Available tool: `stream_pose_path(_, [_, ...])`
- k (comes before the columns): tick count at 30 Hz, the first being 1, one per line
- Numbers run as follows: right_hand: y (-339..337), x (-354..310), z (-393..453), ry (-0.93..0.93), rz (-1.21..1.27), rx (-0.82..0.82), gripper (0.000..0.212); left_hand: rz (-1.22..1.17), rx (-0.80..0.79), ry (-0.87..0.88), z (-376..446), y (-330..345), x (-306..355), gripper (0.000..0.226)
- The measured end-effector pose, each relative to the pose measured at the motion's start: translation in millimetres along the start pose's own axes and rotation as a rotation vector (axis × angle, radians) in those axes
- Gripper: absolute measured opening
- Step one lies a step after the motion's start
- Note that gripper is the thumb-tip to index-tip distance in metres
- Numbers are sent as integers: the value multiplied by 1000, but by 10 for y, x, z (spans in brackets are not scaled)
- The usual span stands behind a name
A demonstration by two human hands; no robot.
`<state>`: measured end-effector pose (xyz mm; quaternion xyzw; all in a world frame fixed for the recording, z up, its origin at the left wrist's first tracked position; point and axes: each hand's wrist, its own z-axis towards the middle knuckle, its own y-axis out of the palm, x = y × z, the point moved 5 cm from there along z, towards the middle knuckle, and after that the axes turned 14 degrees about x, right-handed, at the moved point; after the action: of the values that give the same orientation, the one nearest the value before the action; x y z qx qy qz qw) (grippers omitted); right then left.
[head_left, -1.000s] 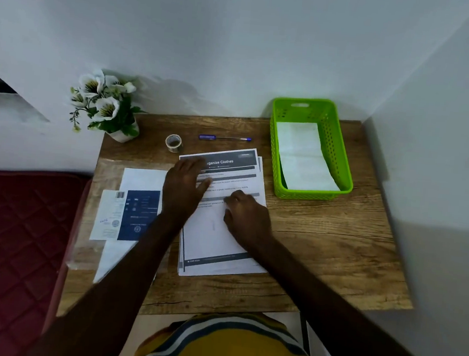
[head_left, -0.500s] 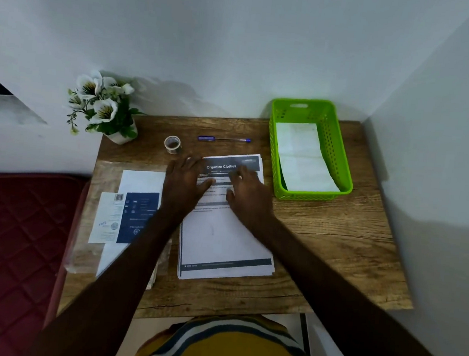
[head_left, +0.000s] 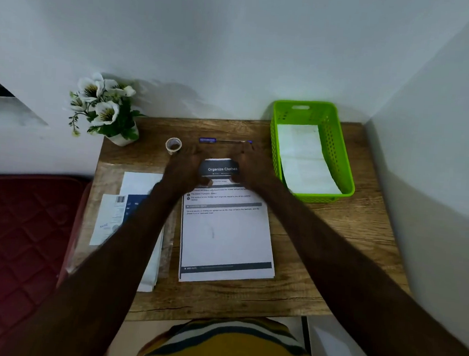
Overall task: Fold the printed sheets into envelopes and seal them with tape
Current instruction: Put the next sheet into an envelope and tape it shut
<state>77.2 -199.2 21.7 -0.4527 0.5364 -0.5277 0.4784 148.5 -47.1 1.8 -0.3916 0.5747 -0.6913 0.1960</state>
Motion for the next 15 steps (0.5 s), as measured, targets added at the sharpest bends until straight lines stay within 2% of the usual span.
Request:
stream_pose_path(7, [32, 21, -92, 78, 74, 131, 51, -5, 105, 10, -126, -29, -9, 70])
stream_pose_path(12, [60, -10, -184, 152, 140, 180, 58, 27, 192, -6, -242, -22, 45, 60])
stream_pose_path(15, [48, -59, -248, 158, 62, 209, 60, 50, 247, -3, -300, -36, 83, 51])
